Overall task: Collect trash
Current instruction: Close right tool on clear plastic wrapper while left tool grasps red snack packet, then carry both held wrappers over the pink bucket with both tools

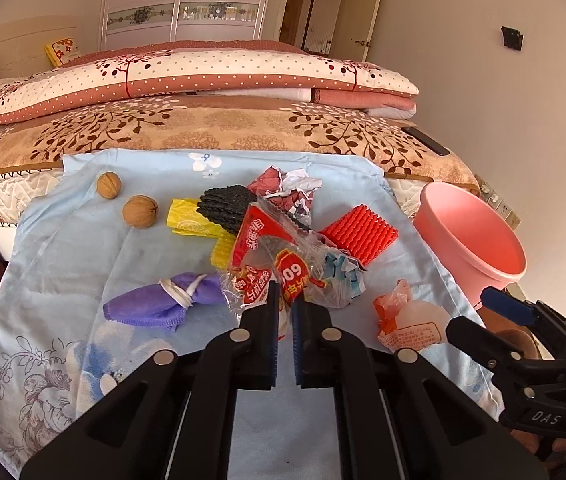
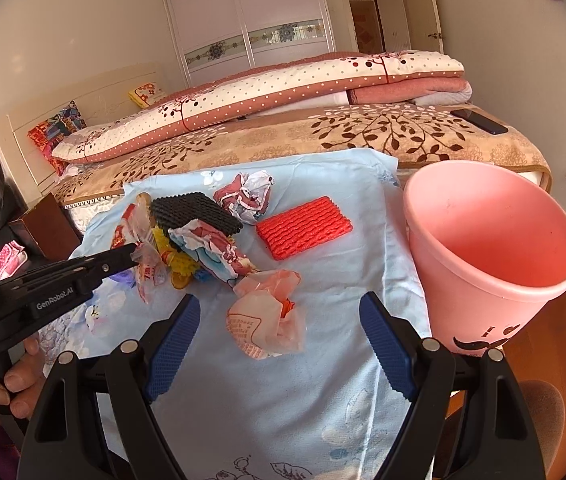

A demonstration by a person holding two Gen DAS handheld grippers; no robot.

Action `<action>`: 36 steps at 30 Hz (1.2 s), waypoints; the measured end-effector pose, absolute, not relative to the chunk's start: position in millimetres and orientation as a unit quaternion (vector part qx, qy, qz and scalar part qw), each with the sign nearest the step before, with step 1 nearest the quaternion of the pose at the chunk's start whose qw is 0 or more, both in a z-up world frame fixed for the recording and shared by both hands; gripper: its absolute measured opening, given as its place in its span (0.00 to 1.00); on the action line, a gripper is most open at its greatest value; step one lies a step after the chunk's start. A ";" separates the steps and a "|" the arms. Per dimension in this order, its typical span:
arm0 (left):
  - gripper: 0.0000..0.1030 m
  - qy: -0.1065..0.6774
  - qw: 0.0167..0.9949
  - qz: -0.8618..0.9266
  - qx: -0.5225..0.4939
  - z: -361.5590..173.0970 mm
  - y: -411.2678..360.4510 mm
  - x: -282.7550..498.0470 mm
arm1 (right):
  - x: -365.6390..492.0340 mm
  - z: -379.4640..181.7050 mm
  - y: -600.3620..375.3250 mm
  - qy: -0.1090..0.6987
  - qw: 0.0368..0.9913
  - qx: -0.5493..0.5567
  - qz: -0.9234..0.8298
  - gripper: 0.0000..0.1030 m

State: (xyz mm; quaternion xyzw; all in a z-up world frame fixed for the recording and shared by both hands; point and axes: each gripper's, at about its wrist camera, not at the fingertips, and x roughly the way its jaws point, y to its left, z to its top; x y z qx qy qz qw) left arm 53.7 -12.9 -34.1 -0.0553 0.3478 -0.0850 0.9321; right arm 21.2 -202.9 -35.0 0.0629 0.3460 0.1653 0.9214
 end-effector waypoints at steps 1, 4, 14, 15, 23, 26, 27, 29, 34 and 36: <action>0.06 0.344 0.933 -0.087 -0.058 -32.1 -11.4 51.7 | 23.8 -36.9 -201.9 0.353 0.918 0.065 0.169 0.78; 0.06 0.337 0.935 -0.088 -0.061 -26.6 -7.8 47.4 | 30.6 -44.3 -197.0 0.371 0.909 0.067 0.179 0.71; 0.06 0.317 0.942 -0.091 -0.062 -12.2 -1.2 37.0 | 33.4 -49.5 -192.7 0.388 0.898 0.072 0.194 0.29; 0.06 0.315 0.942 -0.093 -0.062 -10.9 -1.3 36.5 | 30.9 -46.7 -193.6 0.383 0.900 0.071 0.196 0.27; 0.06 0.299 0.944 -0.122 -0.067 2.7 -11.0 35.0 | 15.5 -20.3 -204.5 0.332 0.922 0.071 0.187 0.26; 0.06 0.290 0.945 -0.138 -0.064 10.0 -21.4 36.8 | 14.2 -11.7 -217.3 0.318 0.929 0.082 0.172 0.26; 0.06 0.286 0.945 -0.143 -0.061 12.7 -25.6 37.5 | 14.2 -9.4 -222.9 0.315 0.931 0.087 0.165 0.26; 0.06 0.280 0.946 -0.155 -0.057 17.0 -34.7 40.1 | 15.7 -5.1 -234.1 0.309 0.934 0.094 0.151 0.26; 0.06 0.268 0.945 -0.181 -0.050 27.9 -56.3 49.4 | 20.3 2.3 -260.8 0.295 0.942 0.107 0.123 0.26; 0.06 0.263 0.945 -0.189 -0.045 32.5 -64.6 53.5 | 22.2 4.5 -270.4 0.290 0.944 0.111 0.113 0.26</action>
